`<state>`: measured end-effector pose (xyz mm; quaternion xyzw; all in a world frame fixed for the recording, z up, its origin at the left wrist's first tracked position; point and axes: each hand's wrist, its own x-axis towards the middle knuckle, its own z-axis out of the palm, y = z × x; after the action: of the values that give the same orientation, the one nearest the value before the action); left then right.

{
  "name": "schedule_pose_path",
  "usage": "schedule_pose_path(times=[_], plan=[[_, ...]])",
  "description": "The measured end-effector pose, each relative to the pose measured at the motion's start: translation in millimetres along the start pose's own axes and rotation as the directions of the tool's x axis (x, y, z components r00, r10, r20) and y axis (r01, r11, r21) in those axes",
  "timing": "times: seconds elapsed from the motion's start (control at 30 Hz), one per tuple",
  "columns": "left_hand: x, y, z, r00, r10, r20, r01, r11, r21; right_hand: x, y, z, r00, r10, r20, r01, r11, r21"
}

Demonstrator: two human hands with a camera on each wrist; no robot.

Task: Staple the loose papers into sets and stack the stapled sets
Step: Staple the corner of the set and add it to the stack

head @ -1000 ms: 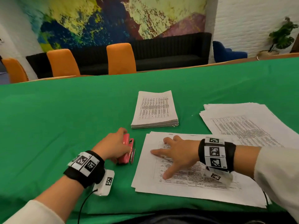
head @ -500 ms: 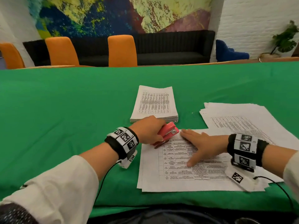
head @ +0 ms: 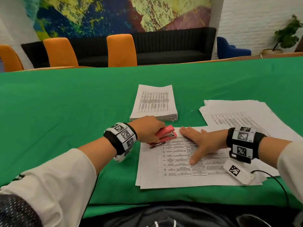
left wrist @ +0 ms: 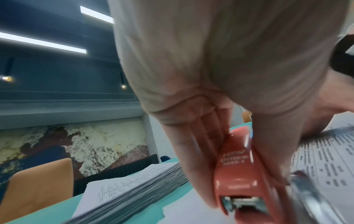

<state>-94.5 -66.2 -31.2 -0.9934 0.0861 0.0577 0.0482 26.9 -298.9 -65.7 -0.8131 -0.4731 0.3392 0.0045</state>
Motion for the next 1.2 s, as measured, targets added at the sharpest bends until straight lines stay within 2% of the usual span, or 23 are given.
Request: schedule_pose_path(times=[0.1,0.23,0.37,0.57,0.7,0.77,0.83,0.9,0.97,1.0,1.03,1.1,1.13,1.2], plan=[[0,2,2,0.995,0.093,0.021,-0.093,0.996,0.002,-1,-1,-1,1.000,0.001,0.010,-0.001,1.000,0.011],[-2,-1,4,1.000,-0.019,-0.011,0.019,1.000,0.011,-2,-1,-1,1.000,-0.004,0.016,0.003,1.000,0.011],[-9,-6,7,0.999,0.036,0.005,-0.036,0.999,0.005,-5,-3,-2,1.000,0.000,0.012,0.000,1.000,0.003],[-18,-18,8,0.999,-0.030,0.013,0.030,0.998,-0.047,-6,-4,-2,1.000,-0.007,0.007,0.007,1.000,0.021],[-30,-31,14,0.993,-0.119,-0.007,0.117,0.985,-0.129,-9,-8,-3,1.000,0.011,-0.005,-0.011,0.999,0.049],[-36,-37,16,0.976,-0.211,-0.054,0.190,0.947,-0.259,-11,-14,-4,0.999,0.025,-0.026,-0.023,0.996,0.091],[-40,-40,14,0.942,-0.318,-0.111,0.249,0.879,-0.406,-10,-22,-4,0.991,0.042,-0.124,-0.011,0.970,0.243],[-42,-37,8,0.888,-0.430,-0.161,0.261,0.761,-0.593,-4,-32,-3,0.942,0.083,-0.324,0.058,0.914,0.402],[-44,-30,-1,0.839,-0.521,-0.155,0.189,0.547,-0.816,4,-47,-4,0.874,0.121,-0.471,0.185,0.813,0.552],[-44,-24,-4,0.824,-0.548,-0.144,0.140,0.443,-0.885,7,-58,-5,0.868,0.121,-0.481,0.263,0.710,0.653],[-44,-19,-7,0.810,-0.568,-0.145,0.099,0.377,-0.921,11,-70,-6,0.877,0.109,-0.467,0.331,0.566,0.755],[-43,-7,-12,0.774,-0.609,-0.172,0.054,0.335,-0.941,14,-92,-6,0.897,0.065,-0.438,0.409,0.256,0.876],[-42,-3,-13,0.752,-0.632,-0.189,0.048,0.339,-0.940,15,-100,-6,0.895,0.062,-0.442,0.426,0.176,0.887],[-41,3,-13,0.713,-0.671,-0.205,0.048,0.339,-0.940,21,-108,-3,0.877,0.116,-0.466,0.445,0.165,0.880]])
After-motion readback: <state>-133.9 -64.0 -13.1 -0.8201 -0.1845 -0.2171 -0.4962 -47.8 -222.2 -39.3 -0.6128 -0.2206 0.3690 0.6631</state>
